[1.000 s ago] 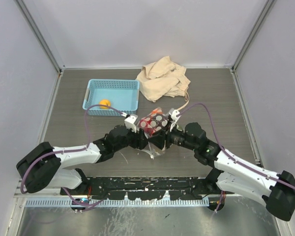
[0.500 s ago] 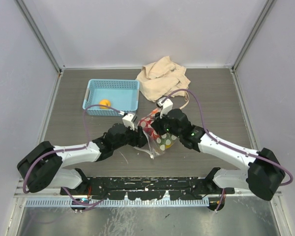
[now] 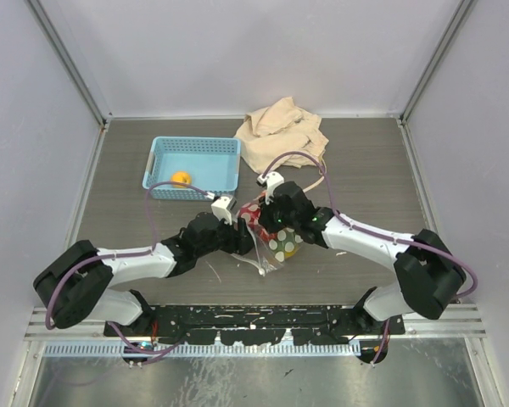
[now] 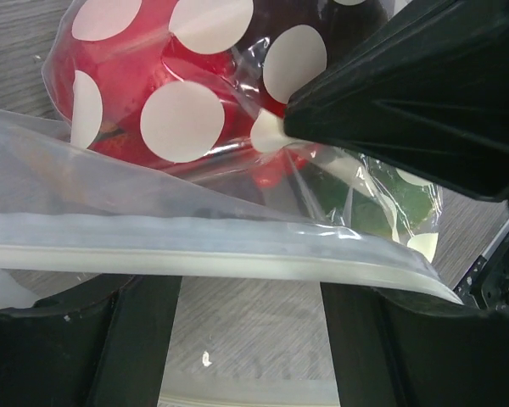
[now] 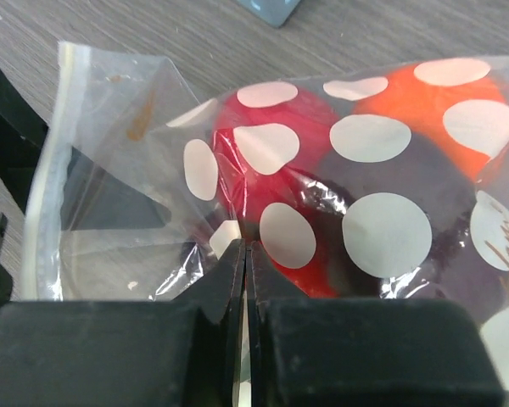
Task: Open the zip-top bag and remove the fake food
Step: Pick up the fake vegetable from the zipper food storage bag.
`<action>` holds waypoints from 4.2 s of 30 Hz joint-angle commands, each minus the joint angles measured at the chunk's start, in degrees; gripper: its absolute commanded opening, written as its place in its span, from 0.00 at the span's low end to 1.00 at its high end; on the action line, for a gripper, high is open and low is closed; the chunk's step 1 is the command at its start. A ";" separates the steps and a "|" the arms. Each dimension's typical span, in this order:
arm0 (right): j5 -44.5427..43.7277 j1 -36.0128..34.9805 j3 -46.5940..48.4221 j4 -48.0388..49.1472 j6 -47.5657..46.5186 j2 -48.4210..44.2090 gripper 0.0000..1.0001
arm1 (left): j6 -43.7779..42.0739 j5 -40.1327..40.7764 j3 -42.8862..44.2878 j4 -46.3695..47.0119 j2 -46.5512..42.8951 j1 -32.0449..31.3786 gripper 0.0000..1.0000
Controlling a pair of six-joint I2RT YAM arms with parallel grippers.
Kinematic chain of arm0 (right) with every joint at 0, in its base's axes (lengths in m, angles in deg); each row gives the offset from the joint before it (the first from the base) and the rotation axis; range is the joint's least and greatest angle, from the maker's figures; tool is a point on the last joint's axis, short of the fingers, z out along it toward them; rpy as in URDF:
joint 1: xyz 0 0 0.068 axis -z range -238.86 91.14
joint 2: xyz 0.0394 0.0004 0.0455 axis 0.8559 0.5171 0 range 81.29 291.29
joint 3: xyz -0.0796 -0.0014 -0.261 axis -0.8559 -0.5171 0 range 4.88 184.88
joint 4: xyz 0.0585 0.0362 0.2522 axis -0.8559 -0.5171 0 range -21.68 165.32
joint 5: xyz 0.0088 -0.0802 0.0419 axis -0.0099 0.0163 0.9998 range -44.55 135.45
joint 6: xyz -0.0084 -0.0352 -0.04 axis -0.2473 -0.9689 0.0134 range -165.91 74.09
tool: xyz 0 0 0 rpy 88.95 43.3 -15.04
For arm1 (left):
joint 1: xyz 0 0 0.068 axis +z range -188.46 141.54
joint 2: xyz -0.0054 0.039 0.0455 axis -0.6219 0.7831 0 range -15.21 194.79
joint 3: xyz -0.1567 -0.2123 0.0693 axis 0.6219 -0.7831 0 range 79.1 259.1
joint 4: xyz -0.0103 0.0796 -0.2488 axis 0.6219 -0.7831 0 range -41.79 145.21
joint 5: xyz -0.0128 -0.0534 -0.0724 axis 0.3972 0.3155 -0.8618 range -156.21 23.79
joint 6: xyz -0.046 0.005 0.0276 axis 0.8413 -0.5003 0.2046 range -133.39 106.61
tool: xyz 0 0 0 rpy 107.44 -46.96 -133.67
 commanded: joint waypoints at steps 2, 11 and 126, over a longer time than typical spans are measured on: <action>2.19 -0.01 2.69 0.52 -1.66 2.26 0.07 | 0.98 -0.96 0.61 1.71 0.46 0.65 0.66; 3.24 0.09 2.73 0.55 -2.42 5.37 0.07 | 2.08 -1.25 0.89 1.36 1.91 1.11 0.66; -18.06 -4.59 -21.13 6.40 8.31 -19.66 0.01 | 6.55 -6.98 2.77 -7.03 -2.55 1.93 0.07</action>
